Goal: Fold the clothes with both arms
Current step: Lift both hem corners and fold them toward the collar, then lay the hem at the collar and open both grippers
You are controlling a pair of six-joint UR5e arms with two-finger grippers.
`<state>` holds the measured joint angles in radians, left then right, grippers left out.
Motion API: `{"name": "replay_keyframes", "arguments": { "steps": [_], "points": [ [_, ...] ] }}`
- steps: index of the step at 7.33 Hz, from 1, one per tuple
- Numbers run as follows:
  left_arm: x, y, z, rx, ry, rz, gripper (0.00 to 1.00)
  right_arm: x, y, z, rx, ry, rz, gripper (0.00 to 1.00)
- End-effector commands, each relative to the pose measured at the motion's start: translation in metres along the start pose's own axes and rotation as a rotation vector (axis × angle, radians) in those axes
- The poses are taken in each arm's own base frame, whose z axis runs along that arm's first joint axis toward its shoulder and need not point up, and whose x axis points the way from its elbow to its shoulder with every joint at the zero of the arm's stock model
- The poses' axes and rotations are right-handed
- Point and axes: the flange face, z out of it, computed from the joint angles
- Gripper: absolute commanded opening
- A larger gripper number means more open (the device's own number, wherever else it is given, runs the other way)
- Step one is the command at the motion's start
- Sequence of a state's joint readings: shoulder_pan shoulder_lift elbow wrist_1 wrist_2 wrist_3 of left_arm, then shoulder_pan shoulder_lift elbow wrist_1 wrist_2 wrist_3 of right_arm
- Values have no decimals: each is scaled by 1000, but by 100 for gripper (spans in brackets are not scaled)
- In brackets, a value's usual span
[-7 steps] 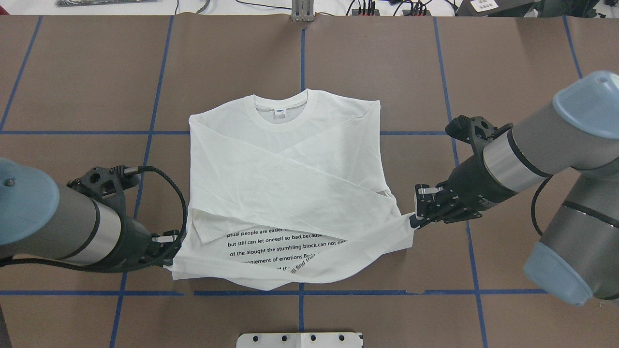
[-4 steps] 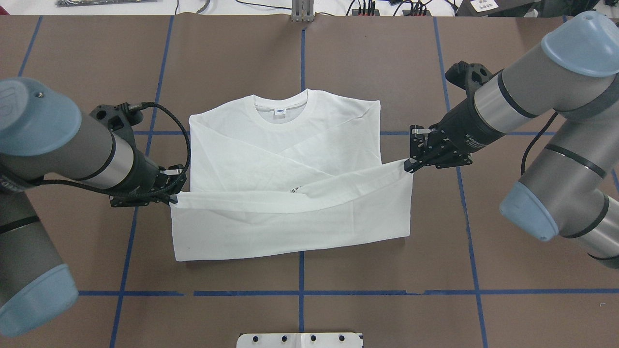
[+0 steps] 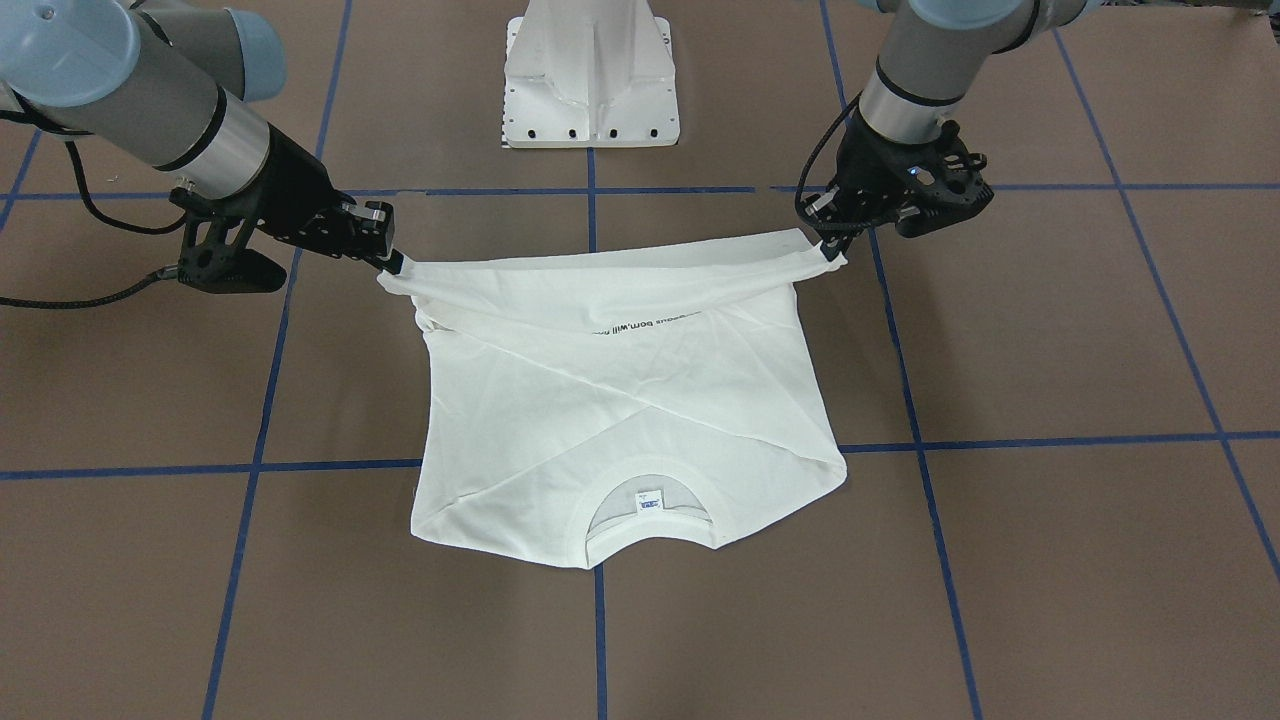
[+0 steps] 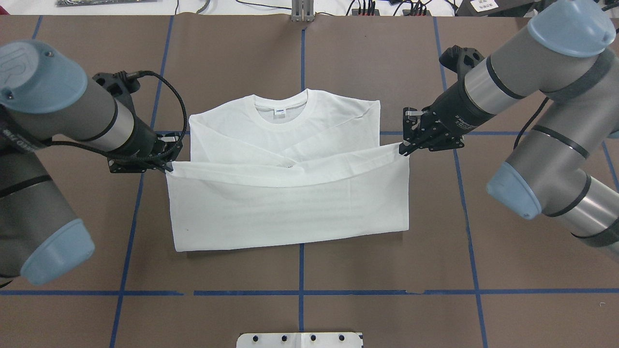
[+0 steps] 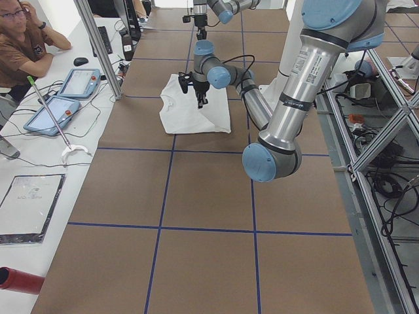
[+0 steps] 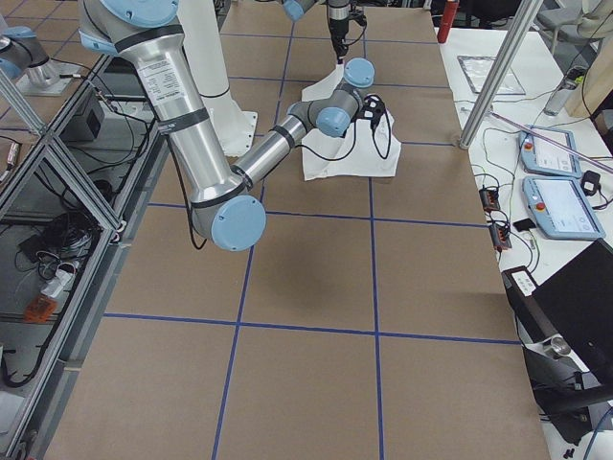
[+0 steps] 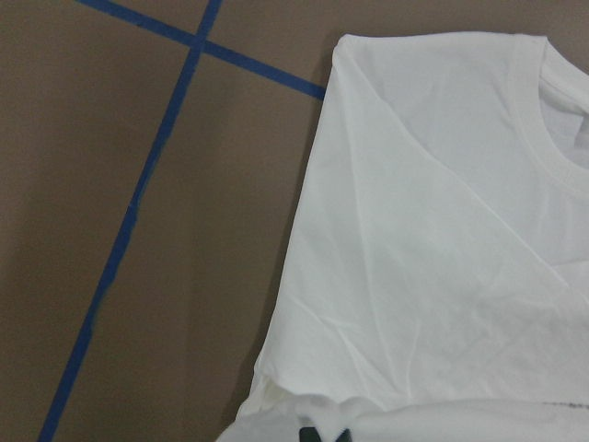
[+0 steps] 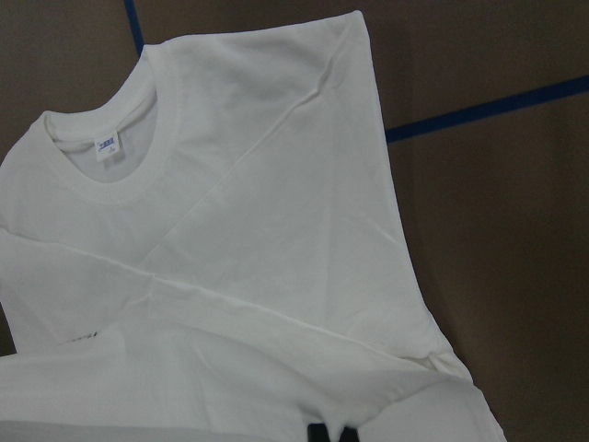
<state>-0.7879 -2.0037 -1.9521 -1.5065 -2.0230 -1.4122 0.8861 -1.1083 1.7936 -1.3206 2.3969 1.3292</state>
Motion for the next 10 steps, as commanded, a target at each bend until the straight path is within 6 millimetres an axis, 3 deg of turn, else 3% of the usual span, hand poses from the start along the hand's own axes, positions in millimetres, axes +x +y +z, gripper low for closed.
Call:
{"name": "replay_keyframes", "arguments": {
  "steps": [1,3,7,10],
  "points": [
    [17,-31,27,16,6,-13,0,-22,-41,17,9,23,6,0],
    [13,-59,47,35,21,-24,0,-27,-78,31,21,58,-4,0],
    [15,-105,85,62,43,-34,0,-65,-134,60,69,126,17,0],
    [11,-129,105,73,40,-52,0,-54,-160,81,77,185,26,0]
  ]
}}
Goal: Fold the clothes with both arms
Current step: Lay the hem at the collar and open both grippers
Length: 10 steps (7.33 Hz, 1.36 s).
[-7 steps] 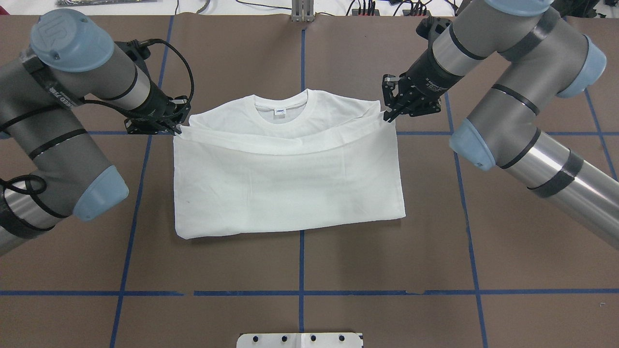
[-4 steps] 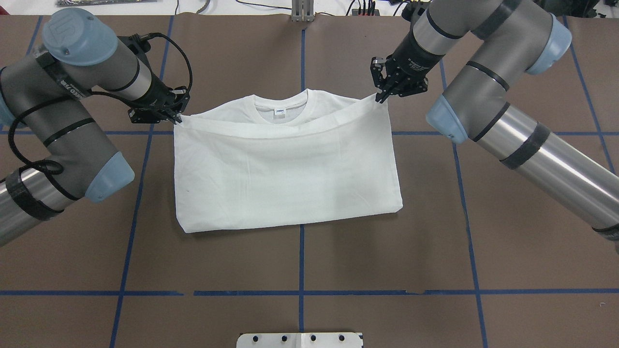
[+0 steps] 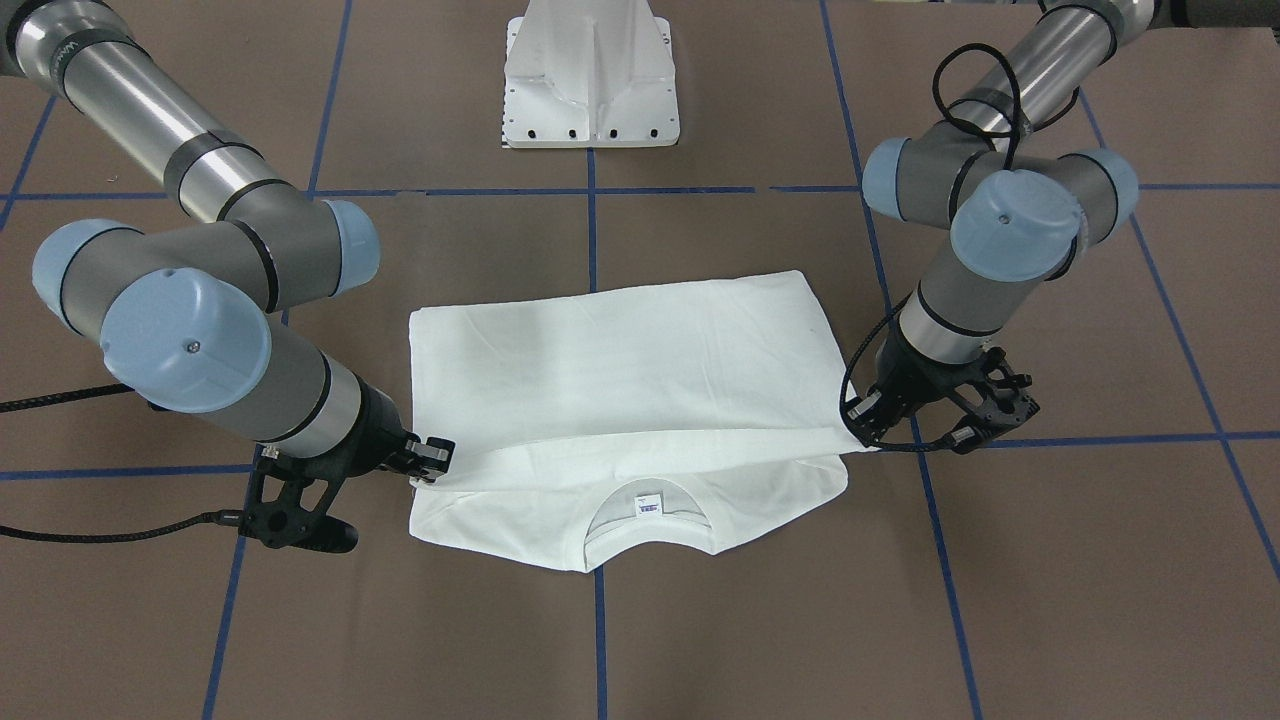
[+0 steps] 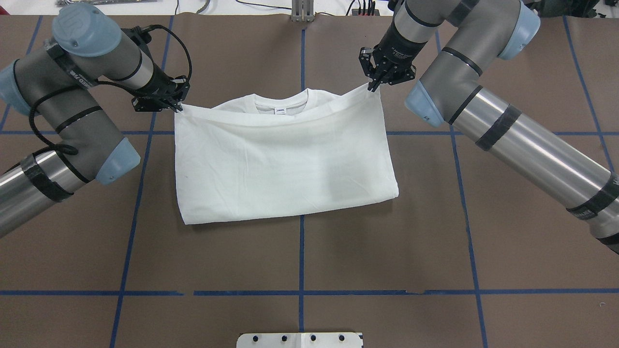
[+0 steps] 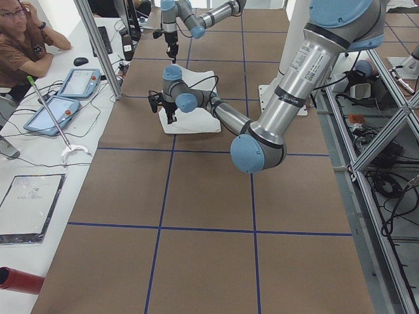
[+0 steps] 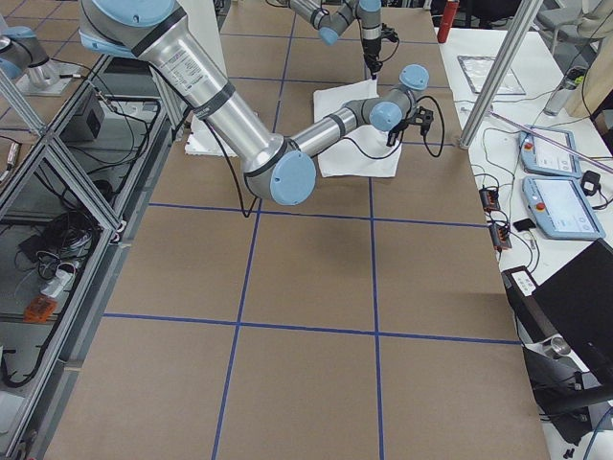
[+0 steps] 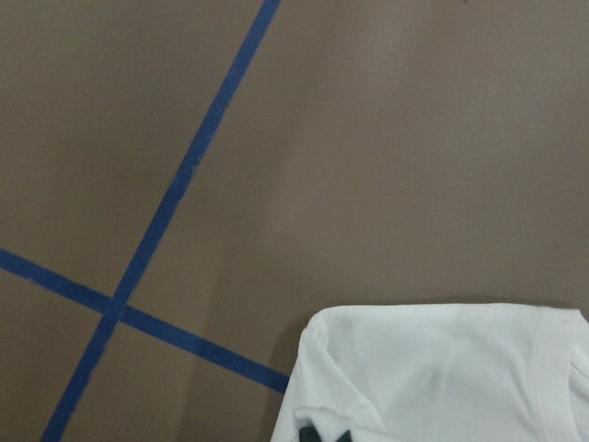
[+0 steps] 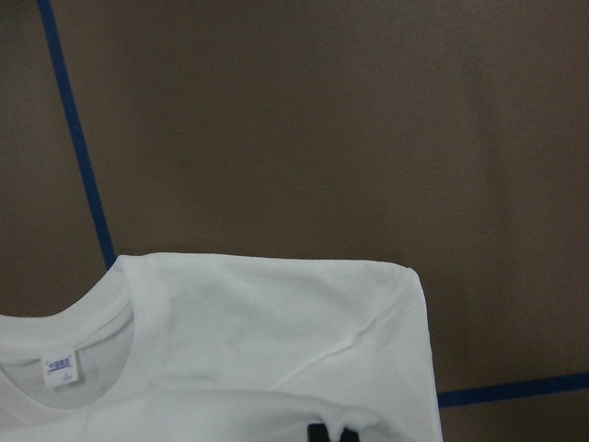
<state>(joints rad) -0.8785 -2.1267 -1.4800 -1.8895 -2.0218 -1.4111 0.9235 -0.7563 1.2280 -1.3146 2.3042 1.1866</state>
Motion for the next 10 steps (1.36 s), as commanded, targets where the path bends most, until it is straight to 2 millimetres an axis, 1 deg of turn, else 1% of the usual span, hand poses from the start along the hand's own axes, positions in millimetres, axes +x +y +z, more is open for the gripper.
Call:
{"name": "replay_keyframes", "arguments": {
  "steps": [1,2,4,5,7,8,10],
  "points": [
    [-2,-9,14,2,-16,-12,0,5,-12,13,0,32,5,0],
    [-3,-11,18,3,-6,-9,0,7,-14,15,5,39,9,0],
    [6,-13,19,4,-1,-17,0,4,-14,14,8,37,6,0],
    [9,-20,17,10,-2,-24,0,2,-15,14,9,38,7,0],
    [5,-35,14,27,-6,-41,0,4,-18,17,11,46,13,0],
    [8,-40,14,30,-8,-45,0,4,-19,16,13,47,14,0],
    [20,-41,15,29,-6,-46,0,6,-20,16,14,48,15,0]
  ]
}}
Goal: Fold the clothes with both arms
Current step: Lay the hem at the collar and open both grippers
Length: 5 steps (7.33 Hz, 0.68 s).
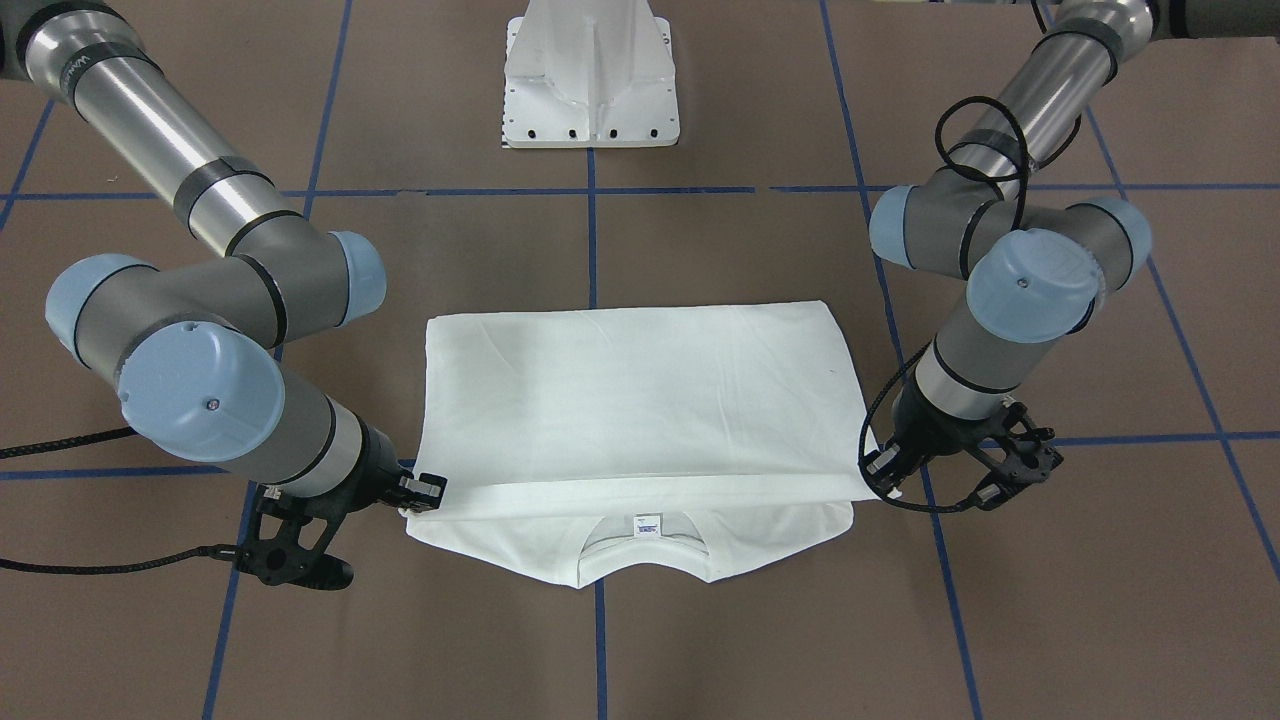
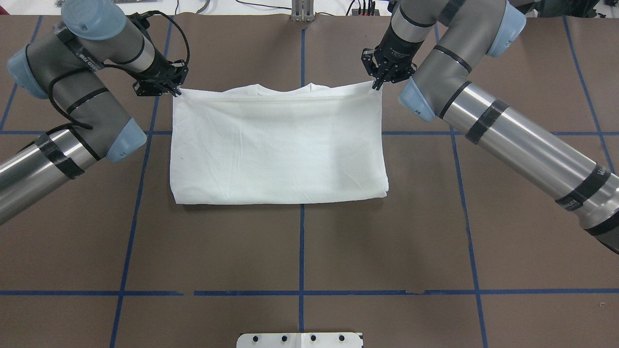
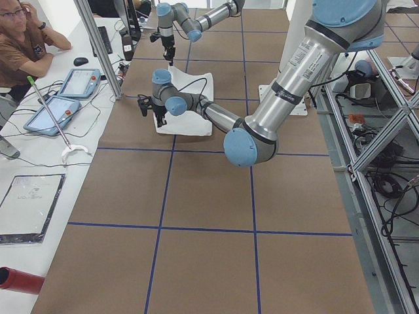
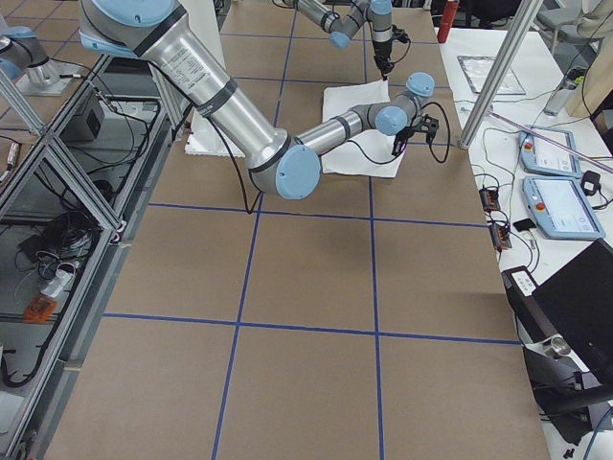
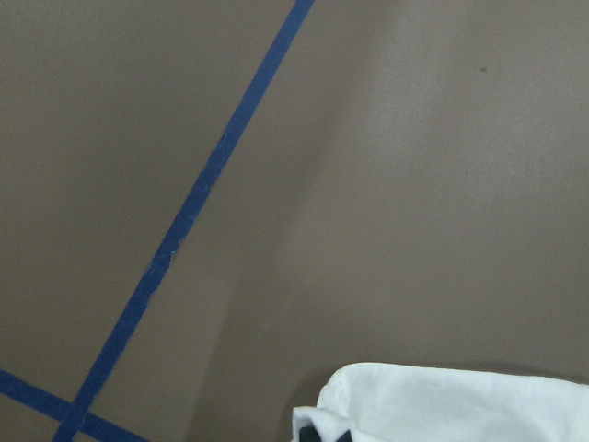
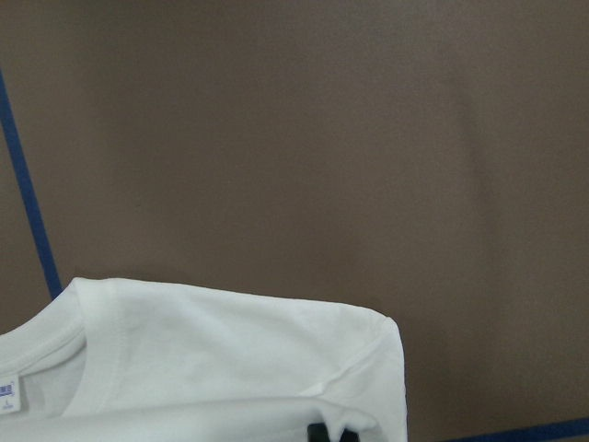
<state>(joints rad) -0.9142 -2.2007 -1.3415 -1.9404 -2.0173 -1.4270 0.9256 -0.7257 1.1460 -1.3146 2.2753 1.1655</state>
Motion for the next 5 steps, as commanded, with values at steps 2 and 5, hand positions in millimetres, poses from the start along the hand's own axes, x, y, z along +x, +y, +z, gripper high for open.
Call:
{"name": "replay_keyframes", "arguments": {
  "steps": [2,5],
  "points": [
    [9,-2,7,-1,5,5,0,-4,4,-1,0,-5,-8,0],
    [13,3,8,0,18,29,99,-3,12,11,-13,3,-43,48]
  ]
}}
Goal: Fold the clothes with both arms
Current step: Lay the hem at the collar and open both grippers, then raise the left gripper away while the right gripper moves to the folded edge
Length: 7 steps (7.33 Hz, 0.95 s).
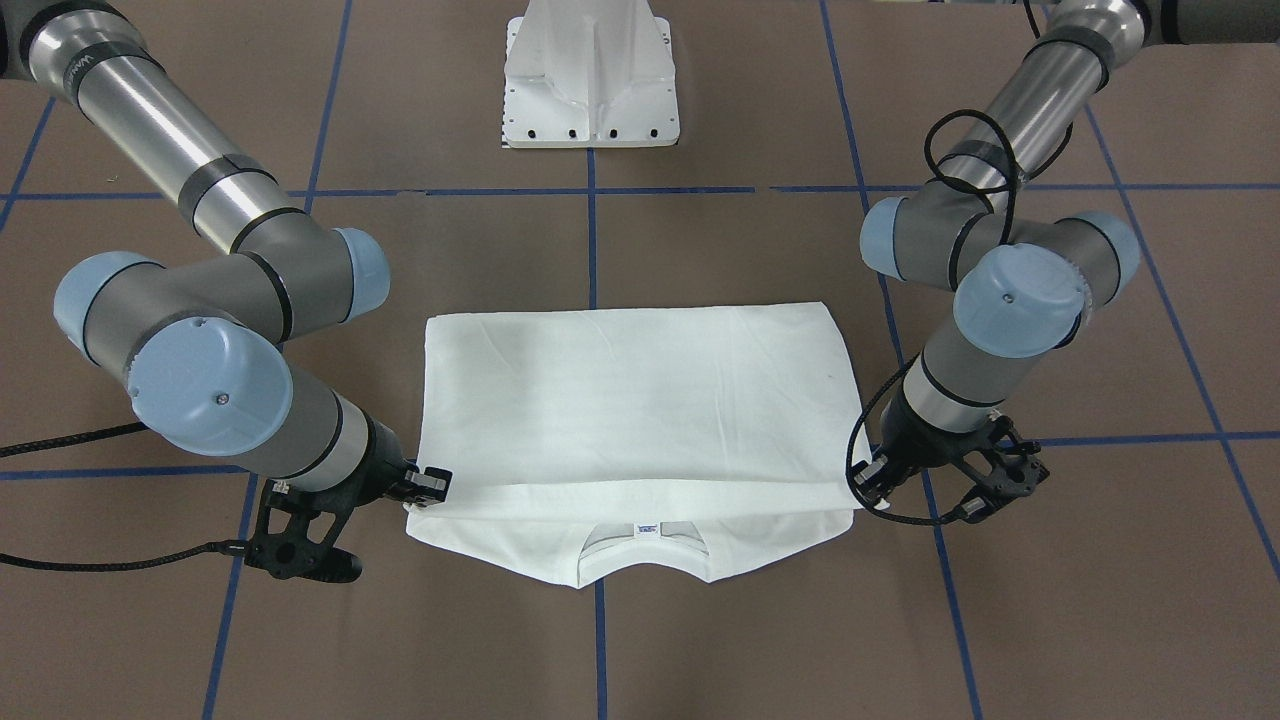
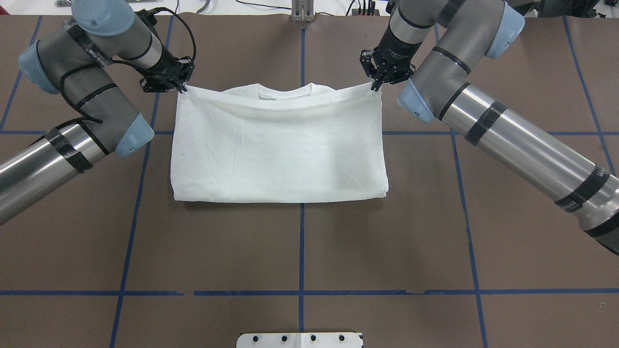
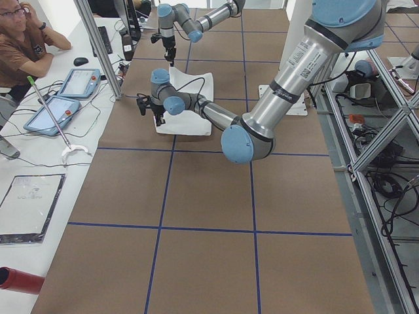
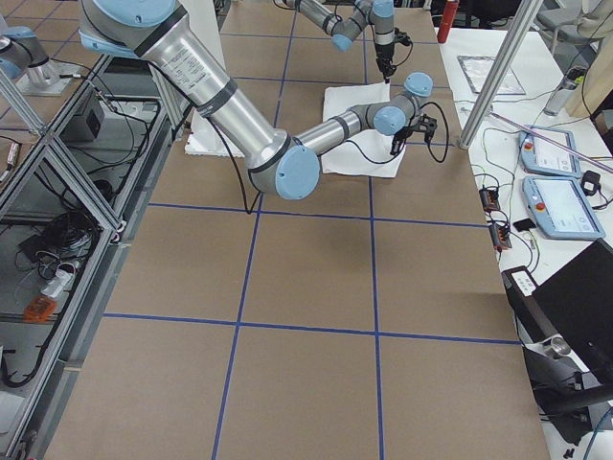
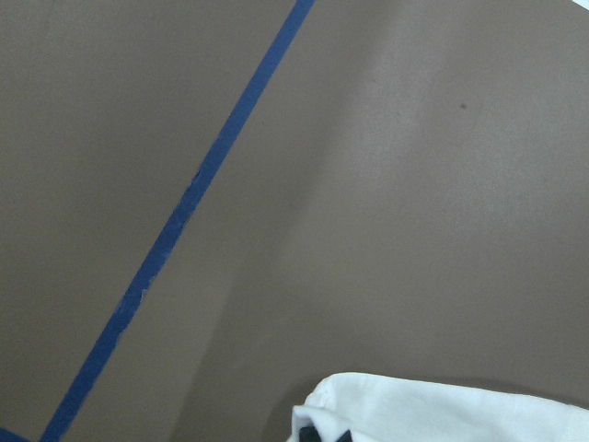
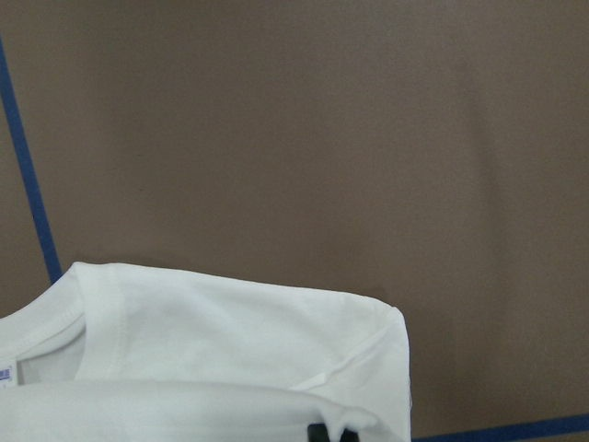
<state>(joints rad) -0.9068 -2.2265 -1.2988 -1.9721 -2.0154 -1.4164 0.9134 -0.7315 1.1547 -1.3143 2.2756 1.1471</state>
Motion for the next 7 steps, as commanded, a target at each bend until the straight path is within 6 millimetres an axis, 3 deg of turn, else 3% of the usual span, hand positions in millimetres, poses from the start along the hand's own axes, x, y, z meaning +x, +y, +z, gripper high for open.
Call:
{"name": "replay_keyframes", "arguments": {
  "steps": [1,3,4,5,6,7],
  "points": [
    [4,1,-1,4,8,6,99,-6,11,13,6,14,-26,99],
    [2,1,0,5,5,11,99,9,11,19,12,26,-56,100],
    [3,2,-2,4,7,10,99,28,26,13,18,9,-80,100],
    [4,1,-4,6,12,10,99,45,48,5,24,-8,-95,100],
    [3,4,-12,9,24,15,99,53,81,8,22,-20,-121,100],
    [7,7,-21,14,39,10,99,62,126,27,18,1,-158,100]
  ]
}}
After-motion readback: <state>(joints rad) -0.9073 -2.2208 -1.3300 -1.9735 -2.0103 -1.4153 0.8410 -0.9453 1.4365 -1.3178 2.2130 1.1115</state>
